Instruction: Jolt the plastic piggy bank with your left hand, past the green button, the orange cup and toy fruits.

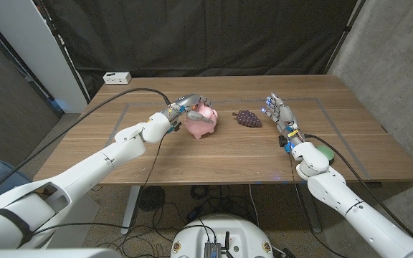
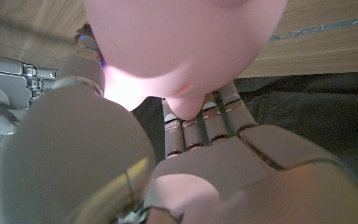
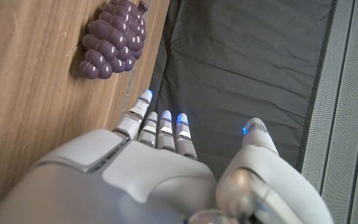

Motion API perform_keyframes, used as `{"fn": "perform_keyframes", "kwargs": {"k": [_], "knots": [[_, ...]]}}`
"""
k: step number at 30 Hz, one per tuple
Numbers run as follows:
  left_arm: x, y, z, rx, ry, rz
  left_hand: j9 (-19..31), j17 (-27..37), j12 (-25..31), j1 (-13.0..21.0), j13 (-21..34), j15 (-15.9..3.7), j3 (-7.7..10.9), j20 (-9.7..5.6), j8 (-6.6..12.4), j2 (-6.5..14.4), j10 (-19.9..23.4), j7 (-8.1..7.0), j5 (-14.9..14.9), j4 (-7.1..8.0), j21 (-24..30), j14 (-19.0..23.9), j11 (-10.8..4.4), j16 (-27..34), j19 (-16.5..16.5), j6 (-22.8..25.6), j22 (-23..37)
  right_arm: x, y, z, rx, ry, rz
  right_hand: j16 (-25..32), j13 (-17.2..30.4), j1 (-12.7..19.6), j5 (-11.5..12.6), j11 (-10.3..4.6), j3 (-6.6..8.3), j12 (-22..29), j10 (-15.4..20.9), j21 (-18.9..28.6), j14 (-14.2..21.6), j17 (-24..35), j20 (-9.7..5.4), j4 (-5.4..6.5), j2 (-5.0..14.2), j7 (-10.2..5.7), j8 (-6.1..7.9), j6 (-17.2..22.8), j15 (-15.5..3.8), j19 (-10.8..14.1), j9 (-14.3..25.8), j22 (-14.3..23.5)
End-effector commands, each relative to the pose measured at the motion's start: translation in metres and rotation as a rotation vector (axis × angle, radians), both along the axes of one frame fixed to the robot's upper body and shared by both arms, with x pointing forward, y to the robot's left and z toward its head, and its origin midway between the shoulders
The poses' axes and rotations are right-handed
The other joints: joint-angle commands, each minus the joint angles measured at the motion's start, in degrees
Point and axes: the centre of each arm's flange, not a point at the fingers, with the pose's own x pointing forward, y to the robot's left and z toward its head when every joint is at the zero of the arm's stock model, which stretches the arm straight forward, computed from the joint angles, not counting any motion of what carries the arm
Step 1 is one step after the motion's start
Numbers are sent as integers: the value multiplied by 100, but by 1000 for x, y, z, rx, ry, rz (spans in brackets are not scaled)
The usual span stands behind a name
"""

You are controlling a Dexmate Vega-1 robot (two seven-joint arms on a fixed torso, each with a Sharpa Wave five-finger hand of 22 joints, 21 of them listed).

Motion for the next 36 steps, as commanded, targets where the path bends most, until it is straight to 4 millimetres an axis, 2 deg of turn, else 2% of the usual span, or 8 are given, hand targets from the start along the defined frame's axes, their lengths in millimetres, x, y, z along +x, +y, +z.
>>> {"fn": "perform_keyframes", "kwargs": {"k": [1,9,14,19,27,31,35,36], "knots": [[1,-2,0,69,13,32,-45,-81,-142,643,-57,-227,70,96,-150,1405,-217,-6,68,197,-156,-7,40,-116,-274,-164,16,-1,0,0,-8,0,-3,-9,14,66,-8,-5,18,6,73,-12,26,7,-13,-23,25,27,-8,47,-12,55,20,25],[2,-3,0,82,23,39,-196,-276,-525,-134,-242,-35,-192,290,-525,1318,-707,-29,-24,410,-528,-735,149,-214,-801,-617,21,-1,1,0,0,2,-4,-12,14,80,-9,-6,22,8,79,-13,22,6,-14,-25,32,18,-9,46,-16,55,20,25],[1,-2,0,84,17,35,-320,-421,-780,-865,-418,69,-462,504,-775,1255,-1052,-34,-151,646,-830,-1161,269,-210,-1096,-882,26,0,1,0,3,1,-4,-14,14,86,-9,-17,23,7,79,-15,17,7,-18,-25,38,10,-10,44,-17,51,20,25],[-1,1,2,91,13,26,-440,-535,-979,-1469,-629,122,-711,528,-982,1101,-1594,-59,-242,777,-1229,-1692,309,-235,-1536,-1289,33,1,1,-1,6,1,-3,-14,15,91,-9,-22,25,5,76,-16,16,7,-21,-24,43,8,-9,45,-24,49,21,25],[-3,2,2,117,5,33,-512,-565,-1014,-2011,-808,210,-986,533,-1045,855,-2033,-88,-256,892,-1596,-2198,331,-248,-1975,-1744,41,0,2,-3,14,5,-3,-11,15,102,-8,-4,28,7,81,-13,24,7,-17,-26,49,16,-8,49,-21,56,21,25],[-3,2,3,133,9,41,-534,-576,-1023,-2235,-898,225,-1094,530,-1031,776,-2245,-100,-237,947,-1774,-2447,256,-258,-2201,-1879,45,0,3,-4,12,3,-4,-12,15,107,-8,-8,29,6,81,-15,23,7,-16,-27,52,13,-10,45,-18,53,21,25],[-4,1,4,168,18,68,-563,-605,-1022,-2446,-1077,312,-1209,528,-1047,682,-2658,-103,-193,953,-2101,-2964,246,-268,-2605,-2281,54,0,4,-6,14,4,-5,-11,15,111,-8,-5,30,6,83,-13,26,7,-18,-27,54,12,-9,49,-17,57,21,25],[-4,1,5,179,24,77,-569,-609,-1023,-2491,-1126,333,-1236,528,-1065,662,-2777,-121,-183,951,-2187,-3081,301,-259,-2708,-2452,57,0,4,-6,16,5,-5,-11,15,112,-8,-7,30,7,84,-14,24,7,-15,-27,54,14,-9,47,-18,56,21,25]]}}
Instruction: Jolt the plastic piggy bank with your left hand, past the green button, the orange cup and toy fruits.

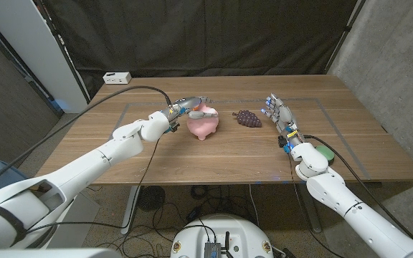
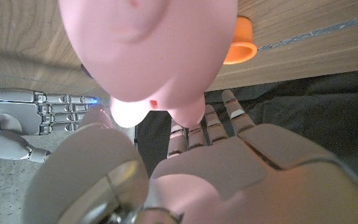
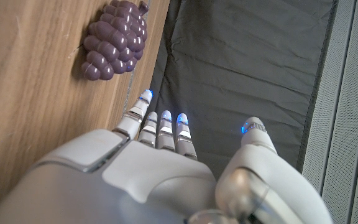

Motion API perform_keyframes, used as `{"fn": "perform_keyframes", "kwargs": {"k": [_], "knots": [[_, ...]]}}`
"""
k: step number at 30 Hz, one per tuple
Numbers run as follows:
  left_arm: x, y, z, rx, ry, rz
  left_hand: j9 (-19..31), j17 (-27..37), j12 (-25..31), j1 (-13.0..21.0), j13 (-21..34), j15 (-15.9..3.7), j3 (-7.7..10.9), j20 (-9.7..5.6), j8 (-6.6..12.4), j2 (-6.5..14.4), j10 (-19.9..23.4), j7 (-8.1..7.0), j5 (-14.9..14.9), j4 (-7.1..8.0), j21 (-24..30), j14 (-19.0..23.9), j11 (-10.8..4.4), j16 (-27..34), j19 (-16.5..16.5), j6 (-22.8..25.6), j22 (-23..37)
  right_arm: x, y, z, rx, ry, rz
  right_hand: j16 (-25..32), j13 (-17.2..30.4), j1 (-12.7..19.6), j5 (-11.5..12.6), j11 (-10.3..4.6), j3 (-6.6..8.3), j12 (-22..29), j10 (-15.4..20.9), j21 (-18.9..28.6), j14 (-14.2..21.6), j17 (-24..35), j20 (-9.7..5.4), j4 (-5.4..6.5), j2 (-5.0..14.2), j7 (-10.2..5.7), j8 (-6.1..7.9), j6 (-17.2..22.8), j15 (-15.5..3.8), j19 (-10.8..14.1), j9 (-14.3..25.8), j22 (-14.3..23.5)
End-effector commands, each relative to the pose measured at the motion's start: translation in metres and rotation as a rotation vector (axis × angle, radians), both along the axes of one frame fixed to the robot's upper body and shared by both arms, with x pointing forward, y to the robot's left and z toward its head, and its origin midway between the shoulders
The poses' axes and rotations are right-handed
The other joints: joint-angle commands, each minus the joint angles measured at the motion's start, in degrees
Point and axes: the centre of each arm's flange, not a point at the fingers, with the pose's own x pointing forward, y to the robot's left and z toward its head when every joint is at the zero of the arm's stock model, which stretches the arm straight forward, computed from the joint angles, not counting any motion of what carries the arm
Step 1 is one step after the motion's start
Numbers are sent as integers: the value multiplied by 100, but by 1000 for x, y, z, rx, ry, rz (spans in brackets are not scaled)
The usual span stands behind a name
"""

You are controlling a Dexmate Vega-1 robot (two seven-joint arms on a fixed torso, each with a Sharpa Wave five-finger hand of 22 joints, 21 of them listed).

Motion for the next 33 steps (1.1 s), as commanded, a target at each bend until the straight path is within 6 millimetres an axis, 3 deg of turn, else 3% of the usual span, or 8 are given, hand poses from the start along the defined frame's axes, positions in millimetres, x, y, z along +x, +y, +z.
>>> {"fn": "perform_keyframes", "kwargs": {"k": [1,5,9,24,33], "knots": [[-2,0,4,73,20,45,-9,-9,0,-208,-167,78,-105,15,-48,-76,-436,3,71,-8,-309,-483,50,-29,-389,-488,18,-1,2,-4,7,1,-2,-12,14,53,-8,24,30,6,51,-14,23,7,-16,-27,-6,13,-9,48,-19,58,21,25],[-3,0,5,73,33,44,-23,-11,12,-365,-333,162,-205,13,-73,-131,-890,31,101,-4,-573,-823,132,-1,-669,-1231,31,-1,2,-4,10,-1,-4,-10,14,57,-7,19,31,8,56,-14,27,7,-10,-27,-4,12,-11,45,-16,59,21,25],[-8,4,9,36,31,16,-28,-11,37,-424,-387,172,-239,12,-96,-142,-962,32,109,5,-631,-848,163,22,-702,-1581,36,-2,3,-4,11,-3,-6,-12,14,60,-7,24,31,8,56,-14,25,7,-9,-27,-3,13,-9,49,-16,60,21,25],[-45,30,23,-160,-21,-87,-37,-4,166,-714,-502,105,-314,1,74,-44,-737,172,99,149,-683,-631,212,120,-633,-1329,46,-7,7,4,-11,-31,-13,-13,14,69,-8,20,28,12,72,-14,22,7,-19,-28,-6,19,-9,51,-32,62,20,25],[-63,41,24,-292,-41,-109,-46,-15,230,-810,-586,72,-321,-15,113,44,-551,346,96,195,-660,-413,231,174,-446,-1165,47,-9,3,13,-31,-46,-8,-2,9,91,-7,-58,28,48,190,-7,61,2,-53,-36,-13,-24,14,116,-114,86,20,25]]}}
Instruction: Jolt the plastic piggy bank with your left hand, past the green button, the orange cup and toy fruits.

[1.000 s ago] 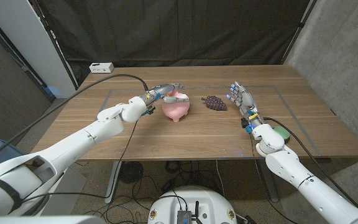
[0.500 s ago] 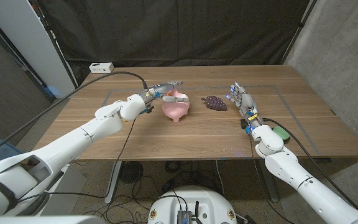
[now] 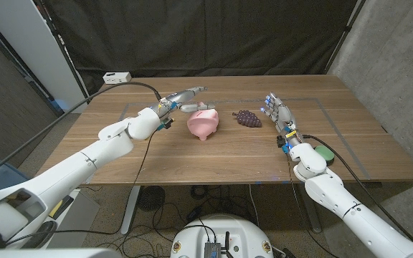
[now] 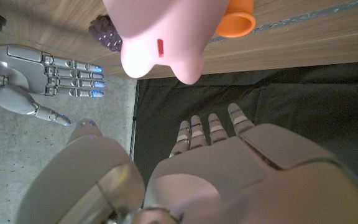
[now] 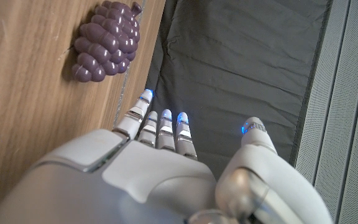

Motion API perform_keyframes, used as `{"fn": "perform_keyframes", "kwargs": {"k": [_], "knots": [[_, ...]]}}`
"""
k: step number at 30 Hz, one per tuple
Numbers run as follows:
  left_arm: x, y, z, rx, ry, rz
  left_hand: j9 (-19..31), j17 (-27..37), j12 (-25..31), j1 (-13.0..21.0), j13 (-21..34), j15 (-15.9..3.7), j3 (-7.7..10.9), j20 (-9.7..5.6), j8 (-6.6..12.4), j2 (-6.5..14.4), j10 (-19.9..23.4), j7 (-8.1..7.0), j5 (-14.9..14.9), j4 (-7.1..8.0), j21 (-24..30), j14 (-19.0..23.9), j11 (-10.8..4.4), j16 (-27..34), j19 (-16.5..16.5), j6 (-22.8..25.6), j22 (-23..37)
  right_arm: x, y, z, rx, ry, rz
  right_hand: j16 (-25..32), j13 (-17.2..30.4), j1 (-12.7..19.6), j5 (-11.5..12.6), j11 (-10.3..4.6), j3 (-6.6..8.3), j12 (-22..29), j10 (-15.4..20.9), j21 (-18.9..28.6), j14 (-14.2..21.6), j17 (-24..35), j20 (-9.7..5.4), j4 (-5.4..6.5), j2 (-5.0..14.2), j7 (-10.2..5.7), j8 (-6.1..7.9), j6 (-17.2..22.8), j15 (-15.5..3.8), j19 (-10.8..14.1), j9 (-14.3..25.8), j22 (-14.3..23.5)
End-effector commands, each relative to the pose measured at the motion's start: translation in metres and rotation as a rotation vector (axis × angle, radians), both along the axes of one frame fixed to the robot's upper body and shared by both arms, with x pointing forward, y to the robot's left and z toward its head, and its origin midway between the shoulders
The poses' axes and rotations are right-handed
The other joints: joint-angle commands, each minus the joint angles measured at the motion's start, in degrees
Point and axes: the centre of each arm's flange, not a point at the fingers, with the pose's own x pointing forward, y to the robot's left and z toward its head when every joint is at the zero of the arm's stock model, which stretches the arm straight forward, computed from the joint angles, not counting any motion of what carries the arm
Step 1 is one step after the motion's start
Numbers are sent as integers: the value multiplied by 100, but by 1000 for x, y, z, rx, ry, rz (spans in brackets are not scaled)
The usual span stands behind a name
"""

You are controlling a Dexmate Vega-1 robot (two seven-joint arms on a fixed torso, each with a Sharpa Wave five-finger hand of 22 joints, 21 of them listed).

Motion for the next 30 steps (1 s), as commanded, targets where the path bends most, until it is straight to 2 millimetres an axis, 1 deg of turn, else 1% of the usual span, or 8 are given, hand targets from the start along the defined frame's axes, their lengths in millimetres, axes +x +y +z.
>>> {"fn": "perform_keyframes", "kwargs": {"k": [1,4,7,9,13,19,26,30], "knots": [[-26,16,4,-159,-29,-34,12,8,57,-87,-37,0,15,0,39,54,117,61,25,58,8,139,60,58,158,72,18,-1,-4,10,-32,-21,3,-3,9,92,-6,16,28,25,59,-7,7,1,-23,-37,-11,-34,14,65,-58,56,20,25],[-32,20,3,-212,-42,-38,9,4,63,-102,-67,-1,16,-10,50,76,152,113,25,61,27,184,46,60,255,130,16,1,-8,15,-35,-24,7,-5,8,96,-6,18,28,22,60,-8,6,0,-31,-38,-13,-32,12,61,-58,57,20,25],[-33,25,1,-263,-33,-59,7,-2,84,-113,-110,-17,19,-33,68,107,235,161,25,60,62,280,71,72,416,226,10,5,-10,20,-41,-31,11,-7,7,97,-7,36,26,19,56,-8,3,-1,-36,-39,-15,-19,13,67,-60,58,20,25],[-31,29,-2,-317,-24,-89,6,-5,100,-116,-133,-24,20,-84,75,120,295,179,25,56,65,329,89,76,464,273,5,7,-10,23,-48,-45,22,-10,6,97,-8,78,24,5,30,-10,-2,-1,-43,-38,-18,3,11,66,-54,56,20,25],[-29,34,-7,-407,5,-167,3,-11,127,-120,-179,-21,23,-165,98,144,407,188,23,48,78,428,109,84,583,397,-1,11,-9,23,-50,-46,30,-19,5,96,-8,85,20,-7,6,-15,-24,-1,-62,-35,-20,38,5,58,-49,45,19,24],[-37,44,-14,-516,4,-217,2,-13,146,-123,-206,-16,25,-165,109,159,481,211,23,43,69,493,126,91,609,469,-4,13,-2,23,-38,-54,20,-22,4,91,-10,101,14,-17,-13,-16,-32,0,-70,-31,-25,69,0,50,-41,44,19,24],[-40,59,-21,-597,73,-292,0,-15,154,-130,-244,13,31,-176,116,190,543,217,24,41,46,559,164,90,620,557,-7,8,3,24,-35,-56,12,-20,3,85,-12,115,8,-16,-6,-14,-27,1,-82,-27,-31,76,-2,50,-37,50,19,23],[-40,70,-34,-703,98,-339,0,-15,140,-143,-264,18,31,-187,93,205,532,215,23,44,19,545,189,72,588,532,-7,9,0,23,-36,-46,20,-17,2,83,-14,110,4,-18,-8,-14,-19,1,-99,-25,-35,76,-1,53,-41,54,18,23]]}}
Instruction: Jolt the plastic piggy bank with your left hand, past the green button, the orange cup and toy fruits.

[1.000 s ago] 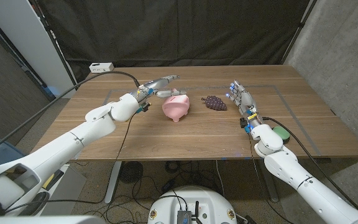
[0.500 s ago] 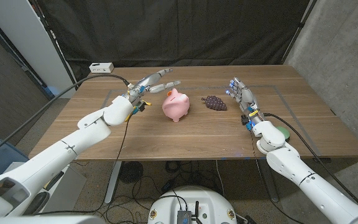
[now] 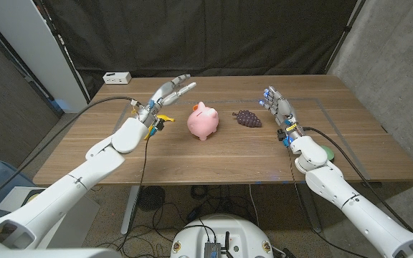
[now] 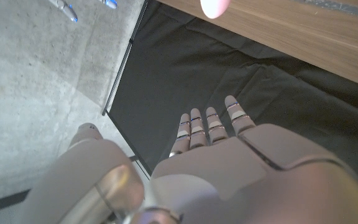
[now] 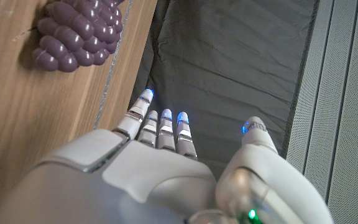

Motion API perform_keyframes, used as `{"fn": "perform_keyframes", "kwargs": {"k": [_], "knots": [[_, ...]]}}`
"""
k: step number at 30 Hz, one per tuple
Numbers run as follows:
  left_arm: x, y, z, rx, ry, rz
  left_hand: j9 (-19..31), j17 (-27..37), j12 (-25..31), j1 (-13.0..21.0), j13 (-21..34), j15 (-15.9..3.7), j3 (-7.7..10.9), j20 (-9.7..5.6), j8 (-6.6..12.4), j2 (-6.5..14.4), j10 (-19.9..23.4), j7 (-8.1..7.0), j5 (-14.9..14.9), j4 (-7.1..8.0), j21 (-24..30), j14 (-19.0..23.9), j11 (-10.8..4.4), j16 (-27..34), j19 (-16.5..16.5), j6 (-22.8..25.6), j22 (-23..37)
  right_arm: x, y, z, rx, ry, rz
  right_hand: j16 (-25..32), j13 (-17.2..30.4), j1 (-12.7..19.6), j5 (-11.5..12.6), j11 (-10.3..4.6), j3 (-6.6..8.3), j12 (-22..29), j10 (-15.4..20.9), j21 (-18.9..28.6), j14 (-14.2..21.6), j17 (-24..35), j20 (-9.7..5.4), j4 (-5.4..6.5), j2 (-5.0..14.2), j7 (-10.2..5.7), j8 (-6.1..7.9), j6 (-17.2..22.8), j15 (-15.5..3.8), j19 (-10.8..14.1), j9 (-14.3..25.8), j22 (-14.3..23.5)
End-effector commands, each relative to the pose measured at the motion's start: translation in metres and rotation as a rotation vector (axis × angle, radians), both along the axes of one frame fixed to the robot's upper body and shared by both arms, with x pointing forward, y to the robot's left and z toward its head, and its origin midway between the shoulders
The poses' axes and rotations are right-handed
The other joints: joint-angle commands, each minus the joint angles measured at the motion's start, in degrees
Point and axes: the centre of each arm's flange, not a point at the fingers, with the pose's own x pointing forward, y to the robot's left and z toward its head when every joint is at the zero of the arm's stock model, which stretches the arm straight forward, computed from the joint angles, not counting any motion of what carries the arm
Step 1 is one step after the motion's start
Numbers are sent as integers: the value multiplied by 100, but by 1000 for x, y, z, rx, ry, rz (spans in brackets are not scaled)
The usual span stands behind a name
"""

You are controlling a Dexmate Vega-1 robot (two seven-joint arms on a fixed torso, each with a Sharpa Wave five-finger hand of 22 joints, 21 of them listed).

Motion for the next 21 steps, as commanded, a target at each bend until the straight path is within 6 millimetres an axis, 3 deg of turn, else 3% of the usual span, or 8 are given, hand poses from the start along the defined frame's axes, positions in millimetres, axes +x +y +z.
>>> {"fn": "perform_keyframes", "kwargs": {"k": [1,14,18,21], "knots": [[-6,28,-23,-229,62,-141,-1,11,7,-10,-7,40,20,11,2,71,26,-11,23,7,-15,41,28,28,-9,37,9,0,2,1,0,4,9,6,13,53,-14,16,3,-19,25,-13,6,1,-48,-25,-6,43,-1,6,-1,5,18,22],[-6,50,-39,-400,103,-251,-3,11,6,-47,-56,25,13,-18,-28,102,78,-50,22,18,-40,65,0,9,14,38,8,-6,1,4,-20,0,16,2,12,54,-15,11,-3,-19,35,-16,1,1,-58,-22,-10,45,-2,11,-6,5,18,21],[4,56,-43,-441,131,-285,-6,8,-10,-76,-106,-34,6,-210,-44,121,95,-62,23,23,-49,91,-34,-6,67,55,6,-8,1,0,-23,8,14,2,12,53,-15,11,-5,-20,34,-17,1,1,-58,-21,-10,47,-4,9,-4,5,17,21],[12,58,-46,-469,152,-301,-6,6,-17,-85,-129,-37,3,-272,-51,128,102,-60,23,22,-61,91,13,-18,75,63,4,-9,1,-2,-25,10,13,3,11,53,-15,18,-7,-19,37,-17,3,1,-53,-21,-11,48,-4,9,-1,6,17,20]]}}
